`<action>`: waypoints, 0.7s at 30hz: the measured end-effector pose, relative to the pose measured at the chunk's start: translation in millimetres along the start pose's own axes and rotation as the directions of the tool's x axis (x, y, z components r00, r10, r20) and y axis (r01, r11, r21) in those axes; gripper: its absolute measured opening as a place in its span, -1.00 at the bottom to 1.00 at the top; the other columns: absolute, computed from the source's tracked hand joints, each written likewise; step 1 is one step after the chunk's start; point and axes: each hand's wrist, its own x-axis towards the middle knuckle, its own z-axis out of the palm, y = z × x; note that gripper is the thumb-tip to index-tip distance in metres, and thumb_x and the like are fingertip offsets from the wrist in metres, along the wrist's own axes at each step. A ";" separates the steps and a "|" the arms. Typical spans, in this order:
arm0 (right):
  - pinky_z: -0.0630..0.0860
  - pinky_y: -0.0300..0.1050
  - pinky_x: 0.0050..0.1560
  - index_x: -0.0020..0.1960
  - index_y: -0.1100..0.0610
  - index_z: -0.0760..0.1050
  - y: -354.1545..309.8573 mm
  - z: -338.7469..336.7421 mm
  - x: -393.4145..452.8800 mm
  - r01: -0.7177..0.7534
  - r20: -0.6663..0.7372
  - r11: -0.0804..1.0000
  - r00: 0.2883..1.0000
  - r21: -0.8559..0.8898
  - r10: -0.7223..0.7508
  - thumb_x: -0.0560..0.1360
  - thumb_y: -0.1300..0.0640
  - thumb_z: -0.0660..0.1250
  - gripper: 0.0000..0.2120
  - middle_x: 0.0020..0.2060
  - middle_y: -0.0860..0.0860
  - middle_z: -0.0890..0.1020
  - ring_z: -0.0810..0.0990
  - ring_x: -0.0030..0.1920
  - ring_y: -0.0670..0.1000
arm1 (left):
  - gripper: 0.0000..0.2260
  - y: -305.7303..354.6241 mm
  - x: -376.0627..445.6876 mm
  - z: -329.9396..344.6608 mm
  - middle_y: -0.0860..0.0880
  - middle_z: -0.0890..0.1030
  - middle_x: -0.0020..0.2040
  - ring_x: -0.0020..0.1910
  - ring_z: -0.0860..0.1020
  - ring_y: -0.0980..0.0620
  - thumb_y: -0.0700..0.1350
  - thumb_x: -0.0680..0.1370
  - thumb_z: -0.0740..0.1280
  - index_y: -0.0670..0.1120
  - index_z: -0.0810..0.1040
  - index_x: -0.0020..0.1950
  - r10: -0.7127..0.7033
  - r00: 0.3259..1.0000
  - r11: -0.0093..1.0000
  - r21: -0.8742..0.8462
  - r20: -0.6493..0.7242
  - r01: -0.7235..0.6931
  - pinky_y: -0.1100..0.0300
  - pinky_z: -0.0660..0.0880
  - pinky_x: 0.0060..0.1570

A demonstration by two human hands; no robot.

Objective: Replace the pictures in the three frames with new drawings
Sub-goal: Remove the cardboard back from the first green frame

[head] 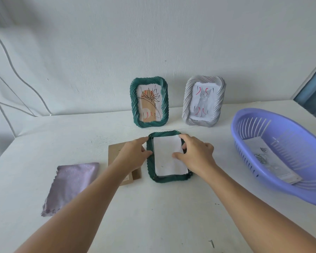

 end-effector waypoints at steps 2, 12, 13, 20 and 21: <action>0.18 -0.03 0.15 0.41 -0.13 0.35 1.1 1.1 -0.7 0.001 -0.006 1.000 1.000 0.030 -0.001 0.46 -0.15 0.45 -0.42 -0.07 -0.14 0.52 0.48 -0.04 -0.07 | -0.48 -1.2 0.4 0.6 0.12 0.61 -0.17 -0.13 0.56 0.08 -0.02 0.60 0.37 0.09 0.36 0.56 -0.004 1.000 1.000 -0.011 0.000 0.004 0.14 0.49 -0.13; 0.34 0.02 0.26 0.48 -0.24 0.33 5.4 1.1 0.7 0.093 -0.047 0.983 0.995 0.160 -0.086 0.56 0.06 0.36 -0.46 -0.24 -0.09 0.52 0.51 -0.18 -0.14 | -0.47 -2.2 -1.8 3.2 0.09 0.62 -0.15 -0.14 0.57 0.10 -0.02 0.62 0.36 0.08 0.32 0.58 -0.007 1.000 1.000 -0.027 0.000 0.007 0.17 0.47 -0.15; 0.38 0.01 0.23 0.48 -0.24 0.36 6.2 0.3 1.3 0.112 -0.063 0.977 0.993 0.179 -0.103 0.59 0.08 0.34 -0.49 -0.26 -0.09 0.50 0.50 -0.19 -0.12 | -0.46 -1.8 -3.2 3.9 0.08 0.62 -0.12 -0.11 0.57 0.10 -0.01 0.62 0.35 0.07 0.29 0.59 -0.003 1.000 1.000 -0.025 -0.015 0.003 0.17 0.47 -0.12; 0.37 -0.43 -0.13 0.34 -0.16 0.58 9.9 -15.0 0.4 0.116 -0.126 0.863 0.990 0.491 -0.061 0.60 0.07 0.37 -0.67 -0.33 -0.14 0.51 0.46 -0.30 -0.18 | -0.34 26.2 -11.2 6.0 0.02 0.60 -0.01 -0.04 0.57 0.04 0.22 0.63 0.25 0.16 0.02 0.65 -0.043 0.992 0.936 -0.353 -0.121 -0.002 0.19 0.45 -0.15; 0.38 -0.40 -0.12 0.34 -0.16 0.58 10.1 -17.9 -0.4 0.115 -0.135 0.848 0.989 0.517 -0.052 0.59 0.06 0.38 -0.67 -0.31 -0.14 0.51 0.45 -0.29 -0.17 | -0.31 32.9 -10.6 5.3 -0.03 0.62 -0.03 -0.09 0.56 0.04 0.22 0.62 0.27 0.15 0.02 0.65 -0.064 0.994 0.900 -0.435 -0.088 0.019 0.21 0.44 -0.19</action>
